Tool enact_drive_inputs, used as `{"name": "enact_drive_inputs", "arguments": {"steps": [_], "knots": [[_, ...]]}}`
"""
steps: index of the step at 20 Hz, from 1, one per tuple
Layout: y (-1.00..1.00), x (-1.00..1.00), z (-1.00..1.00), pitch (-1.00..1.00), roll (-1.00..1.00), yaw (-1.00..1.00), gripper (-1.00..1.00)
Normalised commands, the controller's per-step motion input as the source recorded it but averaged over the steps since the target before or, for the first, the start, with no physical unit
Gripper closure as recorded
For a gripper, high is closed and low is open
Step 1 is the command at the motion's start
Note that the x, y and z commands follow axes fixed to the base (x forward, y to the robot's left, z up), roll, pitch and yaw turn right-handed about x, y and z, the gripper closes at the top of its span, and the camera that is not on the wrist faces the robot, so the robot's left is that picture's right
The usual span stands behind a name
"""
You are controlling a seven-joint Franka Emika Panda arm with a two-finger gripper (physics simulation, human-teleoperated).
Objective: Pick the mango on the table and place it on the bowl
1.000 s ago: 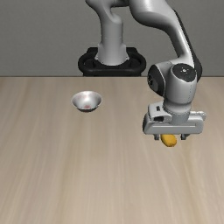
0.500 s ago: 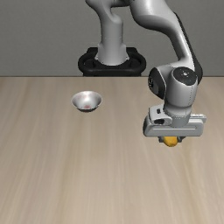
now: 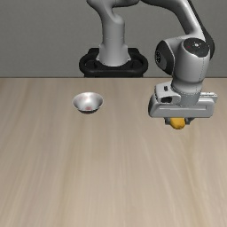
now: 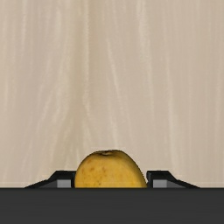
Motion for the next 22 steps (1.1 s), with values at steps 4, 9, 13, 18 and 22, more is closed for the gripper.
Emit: {"name": "enact_drive_inputs", "arguments": {"steps": [4, 9, 13, 18, 22], "knots": [[0.00, -0.75, 0.25, 0.00, 0.00, 0.00, 1.00], [0.00, -1.00, 0.00, 0.00, 0.00, 0.00, 1.00], [0.00, -1.00, 0.00, 0.00, 0.00, 0.00, 1.00], [-0.60, -0.40, 0.00, 0.00, 0.00, 0.00, 1.00], [-1.00, 0.00, 0.00, 0.00, 0.00, 0.00, 1.00]]}}
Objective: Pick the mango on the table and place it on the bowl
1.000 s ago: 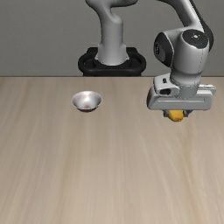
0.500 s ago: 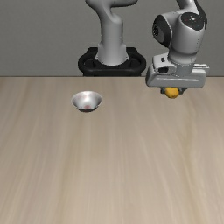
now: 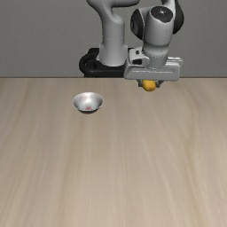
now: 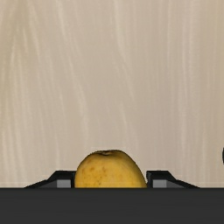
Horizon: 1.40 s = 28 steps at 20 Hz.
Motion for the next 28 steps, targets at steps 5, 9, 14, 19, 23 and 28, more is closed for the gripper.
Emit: {"name": "enact_drive_inputs", "arguments": {"steps": [5, 9, 14, 19, 23, 28], "knots": [[-1.00, 0.00, 0.00, 0.00, 0.00, 0.00, 1.00], [-1.00, 0.00, 0.00, 0.00, 0.00, 0.00, 1.00], [-1.00, 0.00, 0.00, 0.00, 0.00, 0.00, 1.00], [-0.60, -0.20, 0.00, 0.00, 0.00, 0.00, -1.00], [0.00, 0.00, 0.00, 0.00, 0.00, 0.00, -1.00], [0.00, 0.00, 0.00, 0.00, 0.00, 0.00, -1.00]]}}
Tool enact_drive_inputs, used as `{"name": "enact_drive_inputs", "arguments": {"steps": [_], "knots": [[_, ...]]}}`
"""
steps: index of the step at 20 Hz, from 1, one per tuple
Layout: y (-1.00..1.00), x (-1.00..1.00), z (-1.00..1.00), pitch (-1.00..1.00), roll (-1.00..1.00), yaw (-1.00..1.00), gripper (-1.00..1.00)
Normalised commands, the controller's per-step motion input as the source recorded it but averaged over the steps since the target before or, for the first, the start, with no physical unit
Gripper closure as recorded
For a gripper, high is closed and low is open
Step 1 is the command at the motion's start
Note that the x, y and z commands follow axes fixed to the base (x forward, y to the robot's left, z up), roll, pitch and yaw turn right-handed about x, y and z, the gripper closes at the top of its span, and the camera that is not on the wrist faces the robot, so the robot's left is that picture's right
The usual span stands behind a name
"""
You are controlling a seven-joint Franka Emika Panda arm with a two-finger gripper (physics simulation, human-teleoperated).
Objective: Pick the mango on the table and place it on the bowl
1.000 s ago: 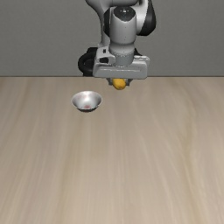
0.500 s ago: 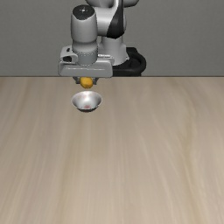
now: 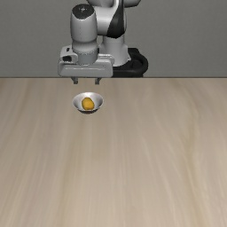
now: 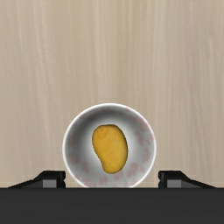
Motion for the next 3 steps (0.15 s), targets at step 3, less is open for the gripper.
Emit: {"name": "enact_drive_inputs", "arguments": {"steps": [3], "knots": [[0.00, 0.00, 0.00, 0.00, 0.00, 0.00, -1.00]]}}
